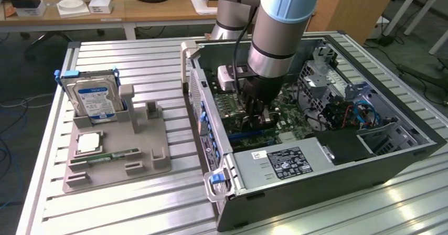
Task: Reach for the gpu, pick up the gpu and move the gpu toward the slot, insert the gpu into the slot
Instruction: 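Insert the gpu into the slot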
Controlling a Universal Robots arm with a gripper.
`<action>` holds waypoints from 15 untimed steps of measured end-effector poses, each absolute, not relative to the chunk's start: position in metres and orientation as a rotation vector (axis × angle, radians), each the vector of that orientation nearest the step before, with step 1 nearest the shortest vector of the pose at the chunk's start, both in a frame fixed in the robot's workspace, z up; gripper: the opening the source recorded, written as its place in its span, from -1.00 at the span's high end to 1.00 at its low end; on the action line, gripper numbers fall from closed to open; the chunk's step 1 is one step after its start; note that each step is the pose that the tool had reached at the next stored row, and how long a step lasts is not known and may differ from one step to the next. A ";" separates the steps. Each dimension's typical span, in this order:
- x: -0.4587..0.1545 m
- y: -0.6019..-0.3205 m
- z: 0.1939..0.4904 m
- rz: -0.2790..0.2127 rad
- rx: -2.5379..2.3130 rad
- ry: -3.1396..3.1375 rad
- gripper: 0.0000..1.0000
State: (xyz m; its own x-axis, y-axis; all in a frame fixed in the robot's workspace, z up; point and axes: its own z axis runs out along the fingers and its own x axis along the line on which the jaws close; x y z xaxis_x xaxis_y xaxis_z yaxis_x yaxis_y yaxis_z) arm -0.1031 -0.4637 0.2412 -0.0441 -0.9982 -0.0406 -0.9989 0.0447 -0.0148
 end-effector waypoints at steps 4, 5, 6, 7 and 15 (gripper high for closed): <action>-0.103 -0.464 0.241 0.027 -2.145 2.241 0.45; -0.103 -0.464 0.241 0.027 -2.146 2.240 0.45; -0.103 -0.464 0.241 0.027 -2.147 2.239 0.45; -0.103 -0.464 0.241 0.027 -2.148 2.238 0.45; -0.103 -0.464 0.241 0.029 -2.177 2.209 0.45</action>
State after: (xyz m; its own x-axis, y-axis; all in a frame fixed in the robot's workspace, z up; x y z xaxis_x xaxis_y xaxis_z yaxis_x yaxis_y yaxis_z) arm -0.1032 -0.4637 0.2412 -0.0144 -0.9990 -0.0419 -0.9998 0.0151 -0.0148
